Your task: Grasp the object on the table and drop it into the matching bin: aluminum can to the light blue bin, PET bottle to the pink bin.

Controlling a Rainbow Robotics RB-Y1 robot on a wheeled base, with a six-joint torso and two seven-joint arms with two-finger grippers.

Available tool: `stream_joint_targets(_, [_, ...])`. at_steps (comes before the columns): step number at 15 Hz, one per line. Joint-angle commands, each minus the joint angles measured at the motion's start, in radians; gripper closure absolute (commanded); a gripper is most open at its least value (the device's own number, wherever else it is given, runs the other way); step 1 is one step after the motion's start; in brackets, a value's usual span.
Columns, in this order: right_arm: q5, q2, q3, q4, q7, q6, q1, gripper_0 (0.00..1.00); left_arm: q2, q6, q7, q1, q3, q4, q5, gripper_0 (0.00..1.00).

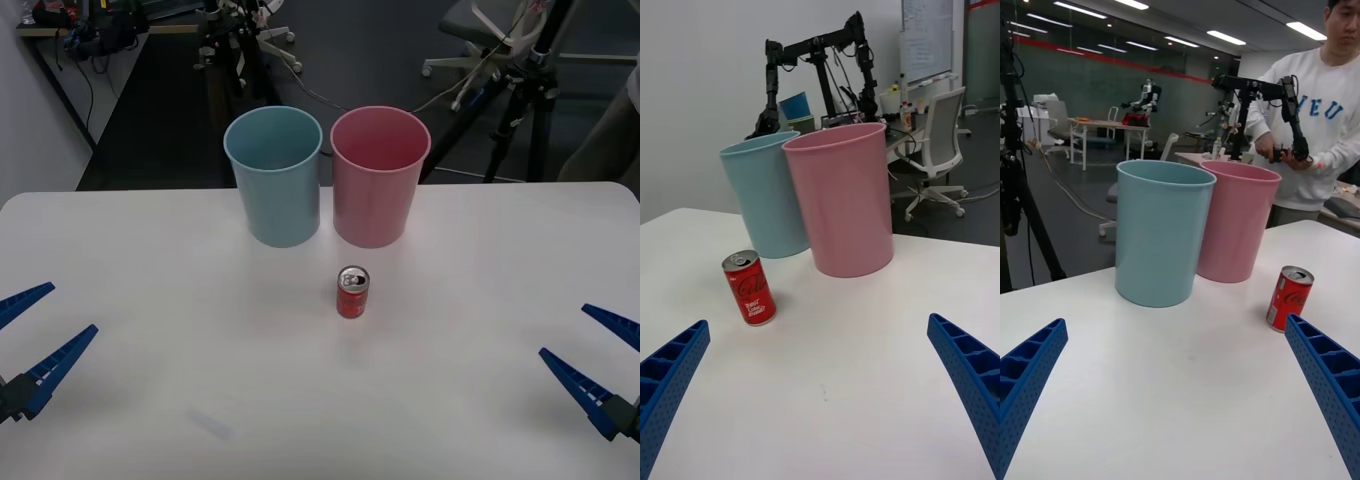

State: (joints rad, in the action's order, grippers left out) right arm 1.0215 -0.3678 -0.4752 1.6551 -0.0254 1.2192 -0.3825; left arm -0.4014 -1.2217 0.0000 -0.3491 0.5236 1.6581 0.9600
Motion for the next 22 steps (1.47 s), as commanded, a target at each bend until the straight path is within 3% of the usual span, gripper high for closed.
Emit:
stream_joint_targets(1, [0.0, 0.001, 0.043, 0.0, -0.064, -0.001, -0.015, 0.0, 0.0, 0.0, 0.0, 0.0, 0.0, 0.0, 0.0, 0.0])
stream_joint_targets(5, [0.006, 0.052, 0.076, 0.0, -0.18, -0.004, -0.022, 0.0, 0.0, 0.0, 0.0, 0.0, 0.0, 0.0, 0.0, 0.0])
stream_joint_targets(11, [0.025, 0.095, 0.164, -0.003, -0.234, -0.026, -0.026, 0.0, 0.0, 0.0, 0.0, 0.0, 0.0, 0.0, 0.0, 0.0])
stream_joint_targets(22, [0.017, 0.098, 0.443, -0.003, -0.357, -0.322, 0.002, 0.0, 0.0, 0.0, 0.0, 0.0, 0.0, 0.0, 0.0, 0.0])
